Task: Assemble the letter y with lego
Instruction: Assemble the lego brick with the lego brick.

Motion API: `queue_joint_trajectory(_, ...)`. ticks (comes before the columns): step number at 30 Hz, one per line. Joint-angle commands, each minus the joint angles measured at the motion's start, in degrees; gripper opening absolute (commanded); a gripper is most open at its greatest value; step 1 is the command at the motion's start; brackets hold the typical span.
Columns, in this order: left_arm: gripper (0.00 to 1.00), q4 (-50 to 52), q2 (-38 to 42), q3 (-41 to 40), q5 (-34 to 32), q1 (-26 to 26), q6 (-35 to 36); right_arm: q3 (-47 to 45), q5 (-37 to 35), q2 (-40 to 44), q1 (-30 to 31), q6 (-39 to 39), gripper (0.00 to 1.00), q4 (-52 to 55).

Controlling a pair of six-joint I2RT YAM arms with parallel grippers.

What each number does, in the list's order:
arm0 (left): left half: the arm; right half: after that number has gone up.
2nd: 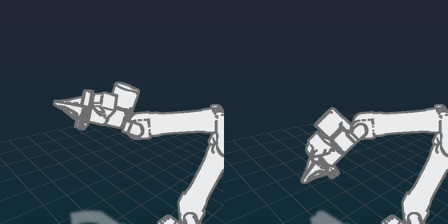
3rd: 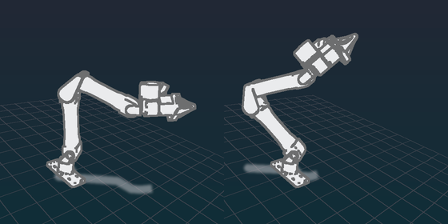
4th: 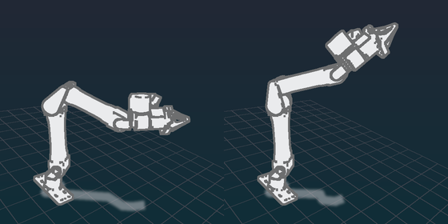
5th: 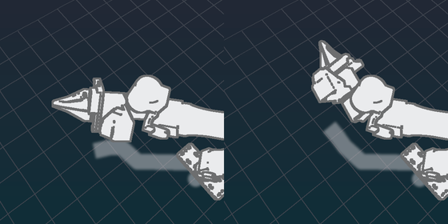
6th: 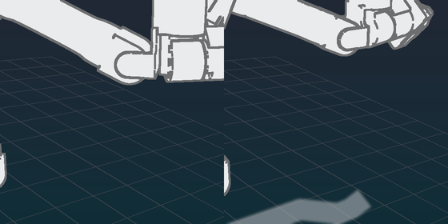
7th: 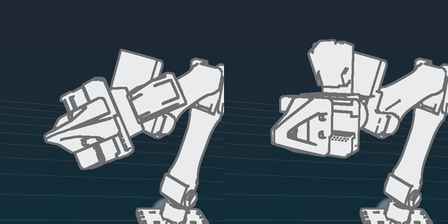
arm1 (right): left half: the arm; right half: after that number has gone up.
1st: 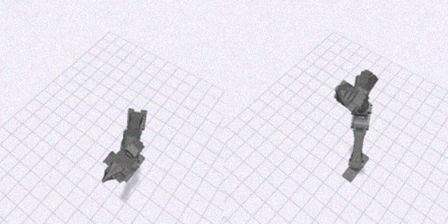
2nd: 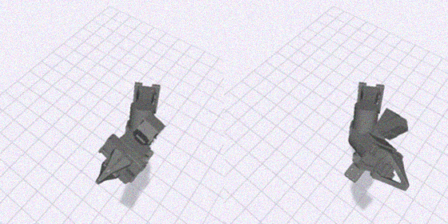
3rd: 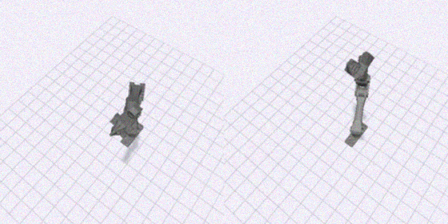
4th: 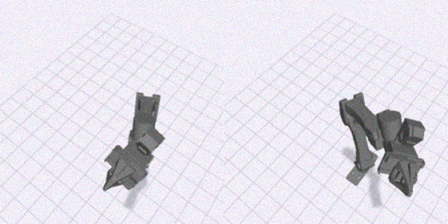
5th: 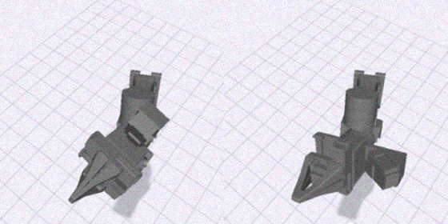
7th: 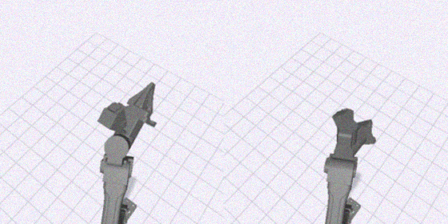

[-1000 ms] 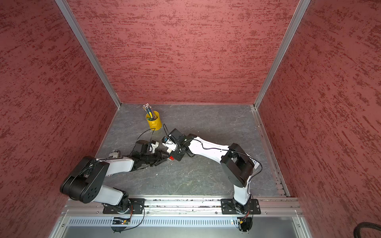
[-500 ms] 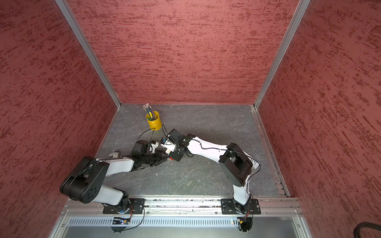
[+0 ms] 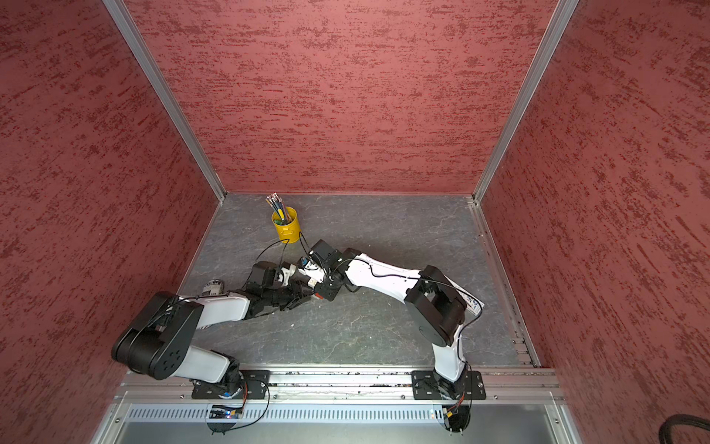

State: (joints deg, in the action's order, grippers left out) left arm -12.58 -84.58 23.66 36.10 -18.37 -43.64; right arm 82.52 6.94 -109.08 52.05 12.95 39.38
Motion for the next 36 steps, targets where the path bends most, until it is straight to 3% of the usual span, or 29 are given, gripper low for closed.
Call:
queue_joint_trajectory(1, 0.5, 10.4, -2.2, -3.1, -7.2, 0.1, 1.1, 1.2, -2.4, -2.8, 0.6, 0.8, 0.28, 1.8)
queue_joint_trajectory(27, 0.5, 10.4, -2.0, -3.1, -6.7, 0.5, 1.2, 3.0, -2.5, -4.3, 1.0, 0.2, 0.28, 2.5)
queue_joint_trajectory(36, 0.55, 10.1, -0.5, -3.2, -6.2, 1.0, 0.8, 2.7, -2.5, -3.8, 1.1, 0.1, 0.28, 2.2)
